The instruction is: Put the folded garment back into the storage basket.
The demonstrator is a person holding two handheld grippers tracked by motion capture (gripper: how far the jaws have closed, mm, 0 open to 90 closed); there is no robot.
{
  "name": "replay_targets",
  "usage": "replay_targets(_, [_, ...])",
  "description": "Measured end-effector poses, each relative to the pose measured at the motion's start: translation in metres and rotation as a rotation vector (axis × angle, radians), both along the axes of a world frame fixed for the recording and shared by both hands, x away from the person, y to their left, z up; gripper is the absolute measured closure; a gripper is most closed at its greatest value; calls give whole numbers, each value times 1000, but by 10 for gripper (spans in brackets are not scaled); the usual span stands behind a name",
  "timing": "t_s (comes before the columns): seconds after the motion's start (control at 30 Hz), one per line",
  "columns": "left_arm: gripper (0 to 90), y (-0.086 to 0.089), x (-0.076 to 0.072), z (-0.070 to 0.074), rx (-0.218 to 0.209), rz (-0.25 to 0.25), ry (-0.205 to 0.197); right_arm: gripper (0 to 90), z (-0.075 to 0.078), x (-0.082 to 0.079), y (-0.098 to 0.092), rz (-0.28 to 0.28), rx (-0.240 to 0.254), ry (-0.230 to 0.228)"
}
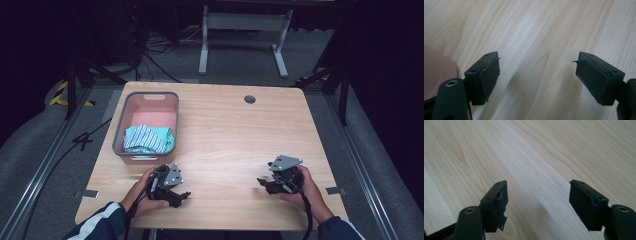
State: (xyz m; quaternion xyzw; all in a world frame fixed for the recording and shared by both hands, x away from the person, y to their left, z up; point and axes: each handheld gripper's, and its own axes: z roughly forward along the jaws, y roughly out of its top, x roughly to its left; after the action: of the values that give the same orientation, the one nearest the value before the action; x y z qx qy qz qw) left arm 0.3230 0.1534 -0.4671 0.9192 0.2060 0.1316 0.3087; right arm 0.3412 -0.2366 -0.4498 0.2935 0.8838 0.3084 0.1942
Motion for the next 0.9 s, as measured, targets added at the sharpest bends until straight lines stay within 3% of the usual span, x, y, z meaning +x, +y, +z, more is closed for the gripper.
replay_targets(0.27, [184, 2, 2, -6, -28, -22, 34, 310, -12, -8, -30, -65, 35, 0])
replay_targets(0.5, [167, 8, 7, -12, -97, 13, 97, 291, -21, -18, -53, -101, 79, 23])
replay_targets(0.67, [145, 12, 7, -15, -126, -1, 79, 256, -27, -25, -66, -135, 118, 26])
replay_targets(0.73, [141, 12, 7, -16, -128, -3, 77, 232, -31, -26, -70, -146, 127, 29])
replay_targets(0.83, [141, 12, 7, -16, -127, -1, 78, 212, -36, -27, -78, -175, 193, 45])
replay_targets(0.9, [141, 12, 7, -16, -128, -3, 78, 204, -37, -27, -79, -183, 194, 44])
